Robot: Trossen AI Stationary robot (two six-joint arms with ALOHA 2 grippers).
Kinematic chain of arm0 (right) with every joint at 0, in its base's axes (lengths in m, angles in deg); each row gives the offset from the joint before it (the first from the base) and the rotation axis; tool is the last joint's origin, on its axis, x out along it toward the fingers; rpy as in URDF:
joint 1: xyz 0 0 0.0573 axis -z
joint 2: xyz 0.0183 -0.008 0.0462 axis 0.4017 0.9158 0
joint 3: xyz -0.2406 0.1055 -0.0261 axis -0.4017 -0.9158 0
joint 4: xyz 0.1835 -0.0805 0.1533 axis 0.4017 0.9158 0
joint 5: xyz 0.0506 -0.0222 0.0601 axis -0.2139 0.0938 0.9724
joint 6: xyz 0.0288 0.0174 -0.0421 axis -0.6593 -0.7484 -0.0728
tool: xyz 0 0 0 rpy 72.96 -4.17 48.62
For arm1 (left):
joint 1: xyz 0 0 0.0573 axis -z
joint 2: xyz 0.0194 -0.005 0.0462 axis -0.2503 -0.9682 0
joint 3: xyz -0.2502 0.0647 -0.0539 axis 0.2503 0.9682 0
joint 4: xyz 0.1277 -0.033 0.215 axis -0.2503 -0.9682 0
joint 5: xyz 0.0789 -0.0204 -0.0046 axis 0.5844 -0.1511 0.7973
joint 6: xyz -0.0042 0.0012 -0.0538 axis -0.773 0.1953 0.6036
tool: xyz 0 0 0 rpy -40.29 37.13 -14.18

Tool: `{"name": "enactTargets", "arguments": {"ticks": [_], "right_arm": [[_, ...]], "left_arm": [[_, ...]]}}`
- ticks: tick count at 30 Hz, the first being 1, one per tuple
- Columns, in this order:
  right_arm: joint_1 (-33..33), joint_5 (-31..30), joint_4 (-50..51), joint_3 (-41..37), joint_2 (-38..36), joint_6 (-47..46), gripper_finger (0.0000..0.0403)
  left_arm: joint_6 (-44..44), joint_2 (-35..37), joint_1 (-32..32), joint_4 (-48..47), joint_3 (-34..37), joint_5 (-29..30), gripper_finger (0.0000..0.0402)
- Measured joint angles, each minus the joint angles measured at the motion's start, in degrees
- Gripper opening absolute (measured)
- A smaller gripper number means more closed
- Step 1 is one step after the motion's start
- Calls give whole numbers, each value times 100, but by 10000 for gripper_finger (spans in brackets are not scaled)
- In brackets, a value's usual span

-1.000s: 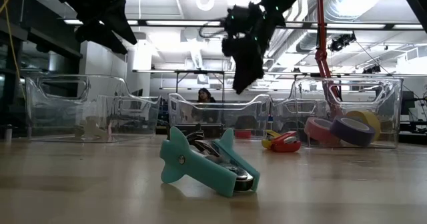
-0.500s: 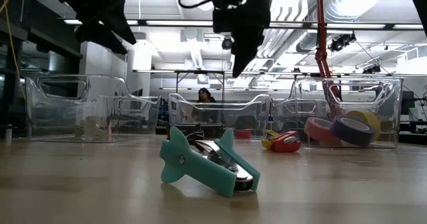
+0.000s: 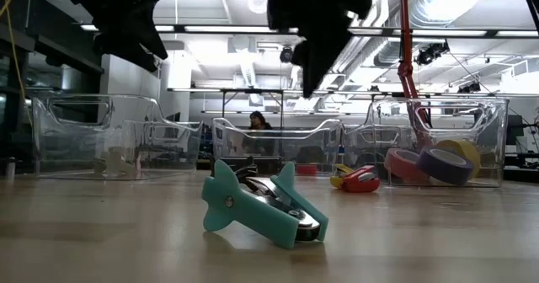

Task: Pick and place Stapler, Stapler remover, tape
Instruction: Put the yellow stapler into the top transparent bin

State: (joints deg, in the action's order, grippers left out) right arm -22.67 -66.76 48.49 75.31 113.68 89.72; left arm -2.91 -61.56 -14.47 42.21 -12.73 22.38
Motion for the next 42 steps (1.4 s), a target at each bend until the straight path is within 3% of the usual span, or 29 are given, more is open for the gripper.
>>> {"name": "enactTargets", "arguments": {"ticks": [9, 21, 35, 42], "right_arm": [[-485, -26, -325, -1079, 2, -249, 167], [-633, -327, -1011, -1705, 2, 83, 167], [-643, -331, -1927, -2068, 0, 526, 167], [-642, -492, -1909, -2082, 0, 858, 167]], "left_arm": [[-22, 0, 0, -30, 0, -68, 230], [-20, 0, 0, -103, 0, -109, 230], [-20, 1, 0, -120, 0, -105, 230], [-20, 0, 0, -127, 0, -100, 230]]}}
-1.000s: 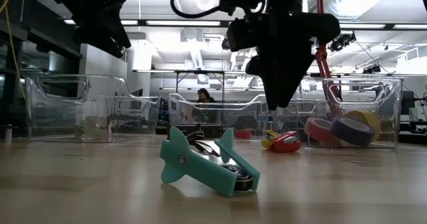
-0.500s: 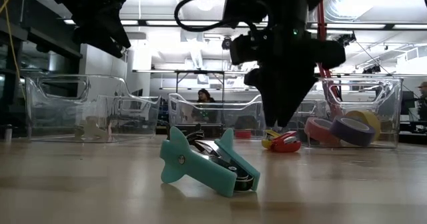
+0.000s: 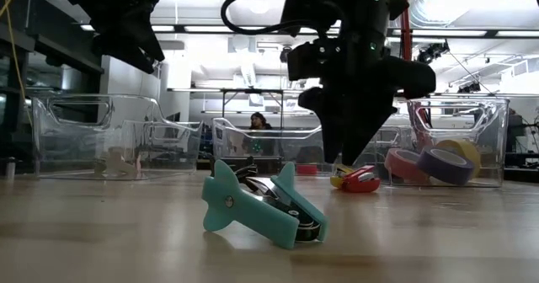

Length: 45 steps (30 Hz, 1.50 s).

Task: Pick and place Stapler, Stapler remover, tape
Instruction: Put the yellow stapler into the top transparent bin

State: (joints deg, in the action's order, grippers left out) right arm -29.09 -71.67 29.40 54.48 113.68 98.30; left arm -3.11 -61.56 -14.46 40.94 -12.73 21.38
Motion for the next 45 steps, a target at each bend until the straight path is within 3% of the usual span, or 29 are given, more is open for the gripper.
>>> {"name": "enactTargets", "arguments": {"ticks": [7, 29, 38, 45], "right_arm": [[-7, -25, -11, 0, 0, 598, 167], [-109, 79, 46, 33, 2, 119, 167], [-114, -190, 59, 33, 2, 198, 167], [-113, -116, 402, 373, 7, 128, 167]], "left_arm": [[0, 2, -2, 0, 0, 28, 230], [2, 2, -2, 2, 0, 56, 230], [42, 0, 0, 2, 0, 25, 230], [17, 0, 0, 2, 0, 28, 230]]}}
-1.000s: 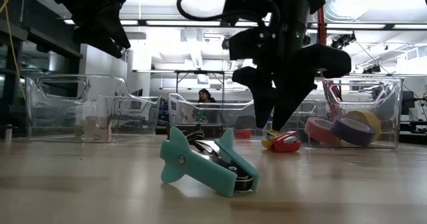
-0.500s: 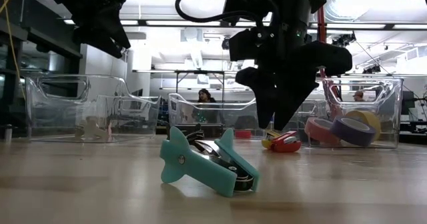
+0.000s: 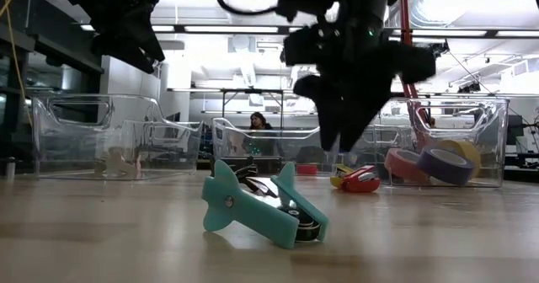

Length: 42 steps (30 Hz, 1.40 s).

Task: Pick and place Stapler, Stapler remover, tape
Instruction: Put the yellow stapler into the top transparent bin

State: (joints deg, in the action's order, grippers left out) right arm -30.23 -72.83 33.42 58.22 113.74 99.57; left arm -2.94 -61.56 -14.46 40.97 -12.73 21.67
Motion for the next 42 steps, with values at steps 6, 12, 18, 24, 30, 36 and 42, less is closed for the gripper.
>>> {"name": "enactTargets", "arguments": {"ticks": [6, 12, 18, 24, 30, 36, 42], "right_arm": [[2, 4, 11, 356, 0, -94, 167], [15, 83, 738, 1095, 566, -196, 167], [26, -6, 1993, 2079, 1526, -197, 167], [28, -7, 2545, 2461, 1914, -295, 167], [54, -17, 2671, 2433, 1923, -218, 167], [141, -23, 2664, 2428, 1923, 31, 167], [171, -9, 2617, 2424, 1922, 267, 167]], "left_arm": [[-17, 0, -2, 0, 1, 13, 230], [-19, 0, 0, 0, 4, 32, 230], [-18, 0, -1, 0, 4, -9, 230], [-17, 2, 0, -3, 4, -38, 230], [-19, 0, 0, -21, 4, -36, 230], [-17, 2, -2, -110, 4, -33, 230], [-17, 2, 0, -131, 4, -31, 230]]}}
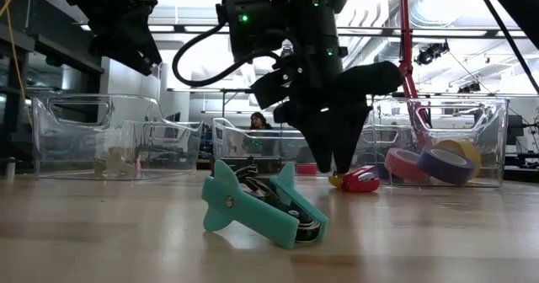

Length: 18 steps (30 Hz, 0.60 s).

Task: Pick and place Stapler, Stapler remover, tape
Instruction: Put the yellow stapler into the top transparent bin

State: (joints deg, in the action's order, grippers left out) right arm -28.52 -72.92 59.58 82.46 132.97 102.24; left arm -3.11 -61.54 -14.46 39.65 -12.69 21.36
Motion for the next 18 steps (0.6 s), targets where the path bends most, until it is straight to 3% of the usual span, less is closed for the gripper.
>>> {"name": "enactTargets", "arguments": {"ticks": [18], "right_arm": [[-36, 51, 158, -2, -1, -210, 163]], "left_arm": [[-100, -1, 0, 1, 0, 17, 230]]}}
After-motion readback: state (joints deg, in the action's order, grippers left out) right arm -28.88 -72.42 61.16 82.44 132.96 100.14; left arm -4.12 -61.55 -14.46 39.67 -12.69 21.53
